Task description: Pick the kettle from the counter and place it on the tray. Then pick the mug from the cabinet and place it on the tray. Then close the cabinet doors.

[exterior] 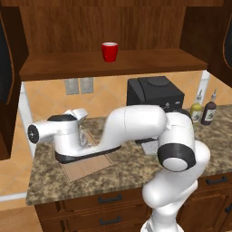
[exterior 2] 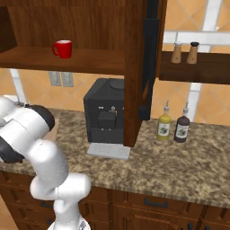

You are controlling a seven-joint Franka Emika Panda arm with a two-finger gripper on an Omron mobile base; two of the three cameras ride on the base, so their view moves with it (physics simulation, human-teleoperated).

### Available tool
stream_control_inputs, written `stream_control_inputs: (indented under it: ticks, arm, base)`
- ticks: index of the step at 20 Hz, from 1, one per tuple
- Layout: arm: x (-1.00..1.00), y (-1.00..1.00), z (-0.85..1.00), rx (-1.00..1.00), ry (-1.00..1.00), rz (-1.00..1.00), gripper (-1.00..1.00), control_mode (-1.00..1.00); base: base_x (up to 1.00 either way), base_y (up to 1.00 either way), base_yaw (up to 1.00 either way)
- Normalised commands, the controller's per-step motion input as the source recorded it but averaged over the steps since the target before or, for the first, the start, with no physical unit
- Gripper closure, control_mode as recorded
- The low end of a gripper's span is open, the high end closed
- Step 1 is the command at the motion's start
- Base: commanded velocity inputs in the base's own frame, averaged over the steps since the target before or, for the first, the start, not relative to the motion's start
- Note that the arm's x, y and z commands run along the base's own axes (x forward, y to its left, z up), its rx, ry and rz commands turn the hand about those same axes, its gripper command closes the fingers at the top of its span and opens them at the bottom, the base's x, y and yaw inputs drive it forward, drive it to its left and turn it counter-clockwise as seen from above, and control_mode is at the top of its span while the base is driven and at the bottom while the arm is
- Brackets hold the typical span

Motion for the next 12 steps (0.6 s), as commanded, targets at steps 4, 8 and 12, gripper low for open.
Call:
stream_control_inputs:
  ticks: [4, 8, 12]
  arm:
    - [-0.63, -0.68, 0.29, 0.05, 0.0, -0.08, -1.0, -1.0]
    - [-0.52, -0.81, 0.56, 0.12, 0.13, -0.08, -1.0, -1.0]
    - [0.0, -0.73, 0.23, 0.28, 0.22, -0.02, -1.0, -1.0]
  base:
    - [0.0, 0.0, 0.0]
    - [0.0, 0.0, 0.0]
    - [0.0, 0.0, 0.0]
